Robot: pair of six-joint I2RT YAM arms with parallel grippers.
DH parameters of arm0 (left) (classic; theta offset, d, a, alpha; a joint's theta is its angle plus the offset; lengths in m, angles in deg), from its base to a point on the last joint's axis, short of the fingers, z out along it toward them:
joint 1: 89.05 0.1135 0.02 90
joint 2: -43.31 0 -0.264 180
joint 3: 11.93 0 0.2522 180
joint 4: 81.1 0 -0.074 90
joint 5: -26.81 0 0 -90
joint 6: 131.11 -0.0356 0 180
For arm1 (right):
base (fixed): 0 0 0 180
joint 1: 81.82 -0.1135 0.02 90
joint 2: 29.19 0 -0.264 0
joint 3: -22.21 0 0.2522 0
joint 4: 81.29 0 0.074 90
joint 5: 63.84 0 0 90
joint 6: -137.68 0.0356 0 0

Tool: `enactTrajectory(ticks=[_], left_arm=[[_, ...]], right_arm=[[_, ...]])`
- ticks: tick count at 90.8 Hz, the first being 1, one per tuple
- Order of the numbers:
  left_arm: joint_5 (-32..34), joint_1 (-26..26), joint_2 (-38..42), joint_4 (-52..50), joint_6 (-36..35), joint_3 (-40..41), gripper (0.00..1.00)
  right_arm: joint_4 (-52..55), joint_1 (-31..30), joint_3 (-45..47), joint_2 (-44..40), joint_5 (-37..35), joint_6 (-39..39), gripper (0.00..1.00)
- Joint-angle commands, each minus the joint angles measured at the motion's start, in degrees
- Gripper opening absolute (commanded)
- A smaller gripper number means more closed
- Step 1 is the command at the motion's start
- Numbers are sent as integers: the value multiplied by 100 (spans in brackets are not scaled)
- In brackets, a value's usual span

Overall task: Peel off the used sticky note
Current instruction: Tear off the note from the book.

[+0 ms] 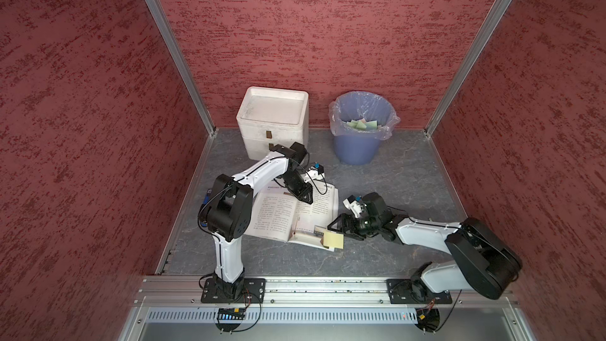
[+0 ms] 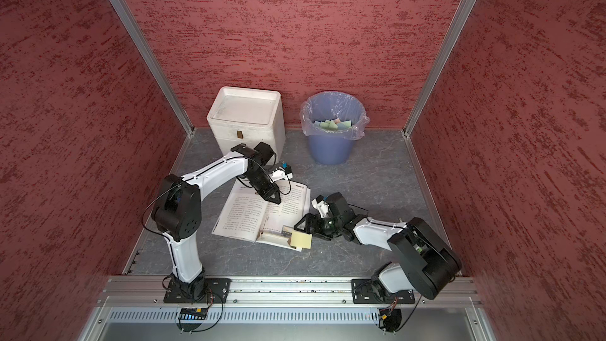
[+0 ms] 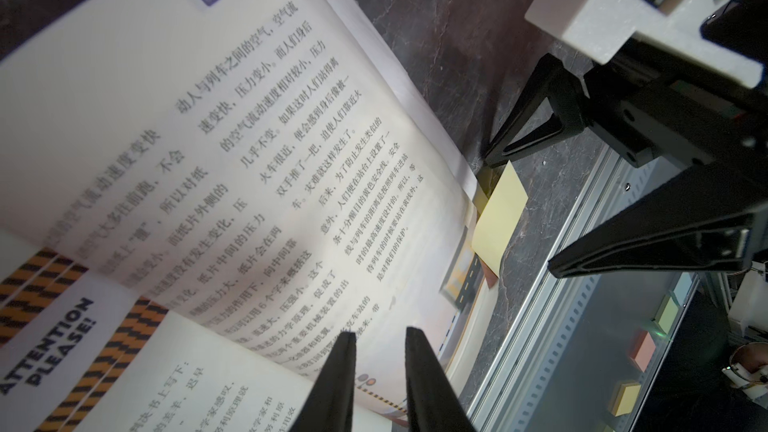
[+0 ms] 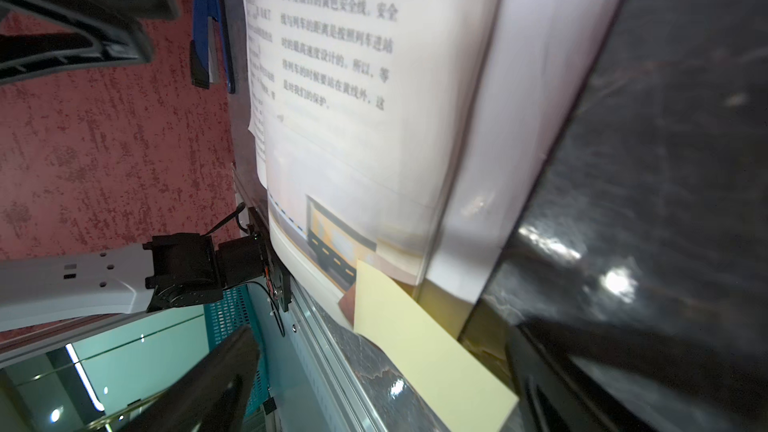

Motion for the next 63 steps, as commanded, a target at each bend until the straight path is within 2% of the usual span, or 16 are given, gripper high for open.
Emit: enactTrajectory(ticks=[1, 17, 30, 52, 63], left_arm=[[75, -22, -119, 79, -82, 89, 24], [89, -31, -194, 101, -66, 60, 24], [121, -48, -241, 108, -67, 47, 24], [162, -182, -245, -9, -124, 52, 24], [148, -286, -284, -19, -111, -40, 24]], right_arm=[[-888, 53, 216, 315, 318, 291, 97], [-1589, 50, 483, 374, 485, 744, 94], [-1634, 17, 743, 118, 395, 962, 89], [-703, -190, 878, -734, -122, 955, 80], [-53, -218, 785, -1125, -377, 805, 69]])
